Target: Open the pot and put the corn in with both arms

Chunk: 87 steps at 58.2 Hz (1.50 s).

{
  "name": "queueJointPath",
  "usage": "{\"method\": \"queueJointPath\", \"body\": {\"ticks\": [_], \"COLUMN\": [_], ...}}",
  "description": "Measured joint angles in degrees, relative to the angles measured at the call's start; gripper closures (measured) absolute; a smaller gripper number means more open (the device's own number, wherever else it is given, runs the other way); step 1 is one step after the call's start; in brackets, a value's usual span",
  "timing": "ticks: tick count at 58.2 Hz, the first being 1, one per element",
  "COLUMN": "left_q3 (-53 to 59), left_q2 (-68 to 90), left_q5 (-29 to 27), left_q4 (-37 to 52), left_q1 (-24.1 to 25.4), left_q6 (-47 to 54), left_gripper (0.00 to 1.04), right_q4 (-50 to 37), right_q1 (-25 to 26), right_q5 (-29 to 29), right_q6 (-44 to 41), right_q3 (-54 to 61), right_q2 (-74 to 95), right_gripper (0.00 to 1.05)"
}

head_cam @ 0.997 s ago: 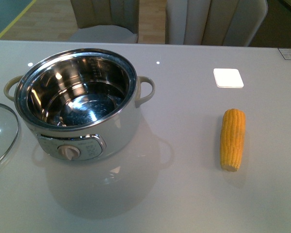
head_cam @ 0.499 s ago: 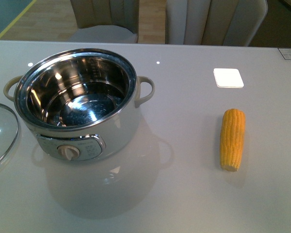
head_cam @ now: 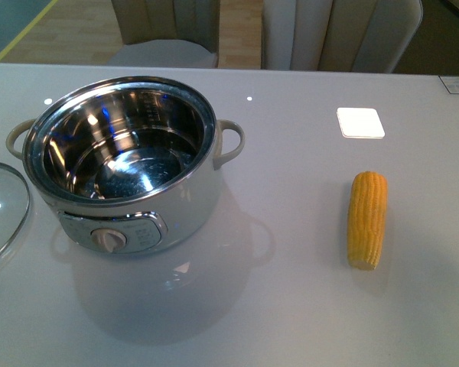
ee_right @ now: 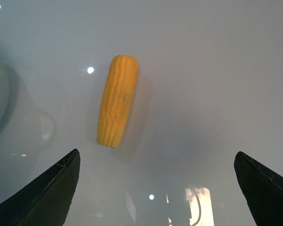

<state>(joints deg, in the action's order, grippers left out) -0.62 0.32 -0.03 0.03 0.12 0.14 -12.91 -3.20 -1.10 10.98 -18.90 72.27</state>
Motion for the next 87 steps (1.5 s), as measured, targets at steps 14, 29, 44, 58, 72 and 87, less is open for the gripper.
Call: {"method": "queueJointPath", "body": {"ticks": [14, 29, 44, 58, 72, 87], "left_q3": [0.0, 0.0, 0.0, 0.0, 0.0, 0.0], "left_q2": [0.0, 0.0, 0.0, 0.0, 0.0, 0.0], "left_q5": [0.0, 0.0, 0.02, 0.02, 0.02, 0.02], "left_q4": [0.0, 0.0, 0.0, 0.0, 0.0, 0.0], "left_q1": [0.0, 0.0, 0.0, 0.0, 0.0, 0.0], "left_q6": [0.0, -0.02, 0.0, 0.0, 0.0, 0.0], "left_gripper": [0.07, 0.07, 0.07, 0.07, 0.07, 0.07], "right_q4": [-11.78, -11.3, -10.21, -10.29, -7.69, -5.81], "right_q1": [-3.93, -7.8, -7.74, -7.52, -8.44, -8.85], "right_q5": [-3.04, -5.62, -6.8, -6.47, -5.84, -2.91], "right_q6": [3.15, 8.31, 9.01, 9.03, 7.58, 5.92], "right_q3": [-10.69, -22.88, -30.16, -33.09, -33.73, -30.32], "right_q2": [28.7, 45.62, 53.11, 56.94, 59.71, 55.36], "right_gripper": [0.09, 0.09, 0.09, 0.09, 0.38, 0.73]}}
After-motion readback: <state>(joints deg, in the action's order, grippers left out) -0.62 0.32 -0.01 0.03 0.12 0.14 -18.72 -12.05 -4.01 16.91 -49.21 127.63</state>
